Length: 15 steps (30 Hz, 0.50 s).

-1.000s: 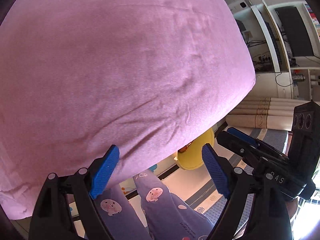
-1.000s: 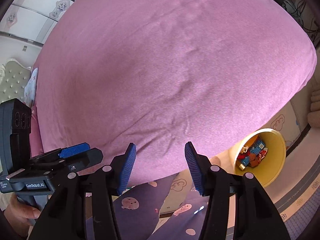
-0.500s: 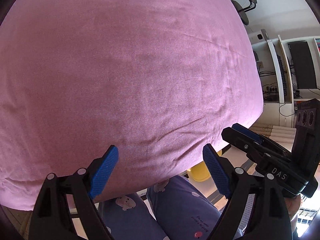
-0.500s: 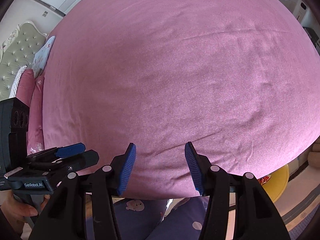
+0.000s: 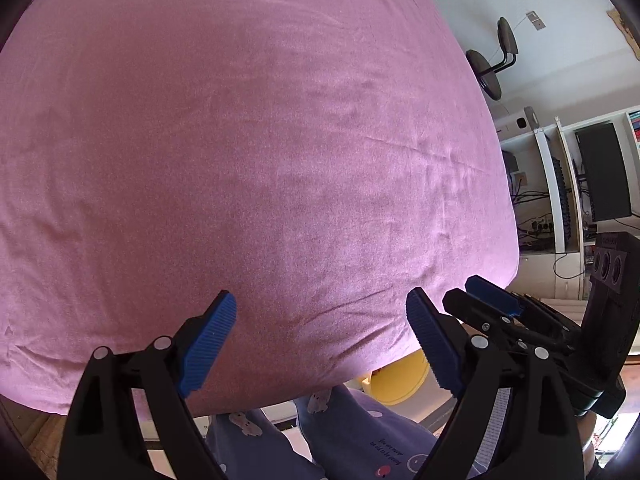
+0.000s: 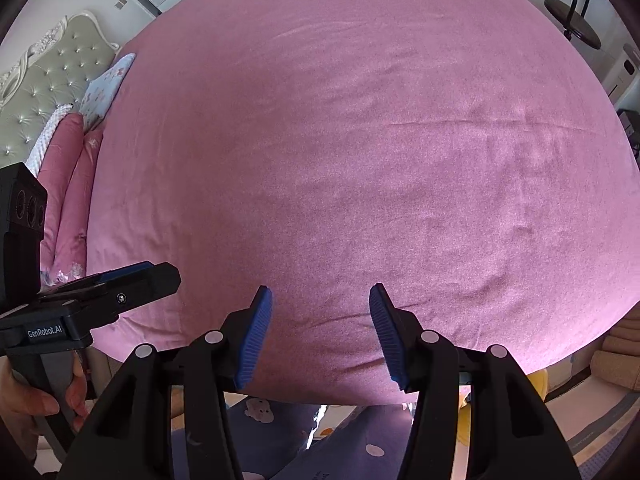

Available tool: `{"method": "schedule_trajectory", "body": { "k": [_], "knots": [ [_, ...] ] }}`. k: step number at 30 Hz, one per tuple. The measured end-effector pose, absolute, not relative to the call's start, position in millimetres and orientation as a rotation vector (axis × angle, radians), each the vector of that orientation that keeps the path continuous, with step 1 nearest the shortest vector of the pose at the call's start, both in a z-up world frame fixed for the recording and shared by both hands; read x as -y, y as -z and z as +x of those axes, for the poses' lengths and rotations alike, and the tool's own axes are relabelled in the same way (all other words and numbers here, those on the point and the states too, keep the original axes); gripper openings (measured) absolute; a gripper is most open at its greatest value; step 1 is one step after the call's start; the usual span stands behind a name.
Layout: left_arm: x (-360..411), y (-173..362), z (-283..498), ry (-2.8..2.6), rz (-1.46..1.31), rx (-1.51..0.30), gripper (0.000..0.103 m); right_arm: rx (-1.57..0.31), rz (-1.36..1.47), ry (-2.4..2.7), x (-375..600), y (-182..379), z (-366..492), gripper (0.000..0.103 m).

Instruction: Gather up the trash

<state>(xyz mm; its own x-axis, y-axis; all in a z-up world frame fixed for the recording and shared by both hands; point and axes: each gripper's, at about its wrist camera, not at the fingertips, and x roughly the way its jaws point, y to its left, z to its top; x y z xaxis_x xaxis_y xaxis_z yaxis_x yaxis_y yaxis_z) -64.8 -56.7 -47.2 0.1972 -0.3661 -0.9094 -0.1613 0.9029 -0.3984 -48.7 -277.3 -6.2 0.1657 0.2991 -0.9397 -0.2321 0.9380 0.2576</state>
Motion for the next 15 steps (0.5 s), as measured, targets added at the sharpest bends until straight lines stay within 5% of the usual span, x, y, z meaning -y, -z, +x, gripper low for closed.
{"method": "schedule_trajectory", "body": {
  "k": [6,15],
  "knots": [
    [50.5,17.2,-71.2,0.061,-0.43,-1.265,0.087,-1.229,-0.001,-0.407,274.7,-26.1,-47.2,0.052],
    [39.5,-15.1,-98.9,-0.041,-0.397,-1.134,0.097,-1.125,-0.039,-0.436,269.0,-49.1,-46.3,0.074]
  ]
}}
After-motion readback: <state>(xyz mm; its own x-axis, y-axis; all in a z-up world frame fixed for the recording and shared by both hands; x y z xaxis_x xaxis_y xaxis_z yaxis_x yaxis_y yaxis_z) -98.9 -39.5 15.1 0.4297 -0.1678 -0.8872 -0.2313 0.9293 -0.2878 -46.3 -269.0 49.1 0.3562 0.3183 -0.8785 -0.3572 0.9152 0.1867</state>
